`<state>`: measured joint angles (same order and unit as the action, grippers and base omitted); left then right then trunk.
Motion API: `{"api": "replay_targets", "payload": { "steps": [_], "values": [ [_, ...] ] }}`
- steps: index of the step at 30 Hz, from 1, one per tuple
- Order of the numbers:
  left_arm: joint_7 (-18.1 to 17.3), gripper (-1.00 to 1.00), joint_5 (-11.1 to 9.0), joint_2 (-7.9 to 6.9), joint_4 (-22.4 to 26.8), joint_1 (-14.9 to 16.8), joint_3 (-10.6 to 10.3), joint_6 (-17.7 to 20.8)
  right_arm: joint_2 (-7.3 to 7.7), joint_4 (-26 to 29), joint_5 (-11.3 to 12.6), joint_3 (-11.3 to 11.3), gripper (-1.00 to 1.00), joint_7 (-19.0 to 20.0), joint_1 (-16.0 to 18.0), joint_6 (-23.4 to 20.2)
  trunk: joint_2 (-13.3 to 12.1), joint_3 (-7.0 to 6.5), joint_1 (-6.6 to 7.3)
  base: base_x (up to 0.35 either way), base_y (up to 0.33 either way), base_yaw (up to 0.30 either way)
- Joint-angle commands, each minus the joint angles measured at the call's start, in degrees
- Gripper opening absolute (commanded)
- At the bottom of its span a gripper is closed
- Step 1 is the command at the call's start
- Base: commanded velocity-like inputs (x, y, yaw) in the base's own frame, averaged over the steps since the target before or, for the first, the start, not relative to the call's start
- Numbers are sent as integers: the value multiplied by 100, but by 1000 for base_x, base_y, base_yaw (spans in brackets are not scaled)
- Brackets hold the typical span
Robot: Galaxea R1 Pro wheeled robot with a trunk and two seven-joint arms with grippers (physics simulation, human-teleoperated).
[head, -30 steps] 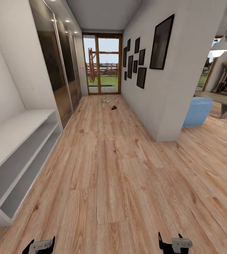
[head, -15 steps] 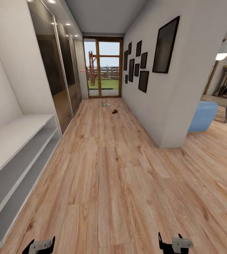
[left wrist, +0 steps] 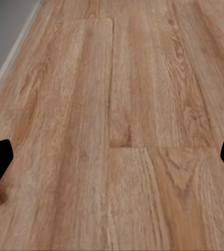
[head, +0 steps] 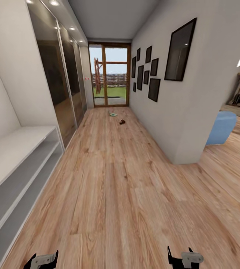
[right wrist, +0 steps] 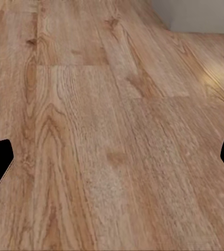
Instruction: Pick up the two gym shoes and the two sandals from the corridor floor and place them onto the hallstand (shoe rack) in the corridor, making sure they are on the rack and not on the floor. Arrange them so the two gym shoes are next to each other and the two sandals are next to each other.
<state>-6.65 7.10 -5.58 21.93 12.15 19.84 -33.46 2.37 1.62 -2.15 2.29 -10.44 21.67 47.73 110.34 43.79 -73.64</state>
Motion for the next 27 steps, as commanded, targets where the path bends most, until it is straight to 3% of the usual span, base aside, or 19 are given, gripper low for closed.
{"api": "replay_targets", "payload": {
  "steps": [1, 27],
  "values": [
    [-29, 100, 57, 4, -4, 6, 49, -22, 0, -4, -23, 24, 100, -45, 4, 8, 2, 1, -3, 337, 78, 0],
    [-29, 100, 56, 4, -4, 4, 50, -23, -8, 5, -23, 26, 100, -45, 4, 8, 2, -7, -3, 337, 78, 0]
  ]
}}
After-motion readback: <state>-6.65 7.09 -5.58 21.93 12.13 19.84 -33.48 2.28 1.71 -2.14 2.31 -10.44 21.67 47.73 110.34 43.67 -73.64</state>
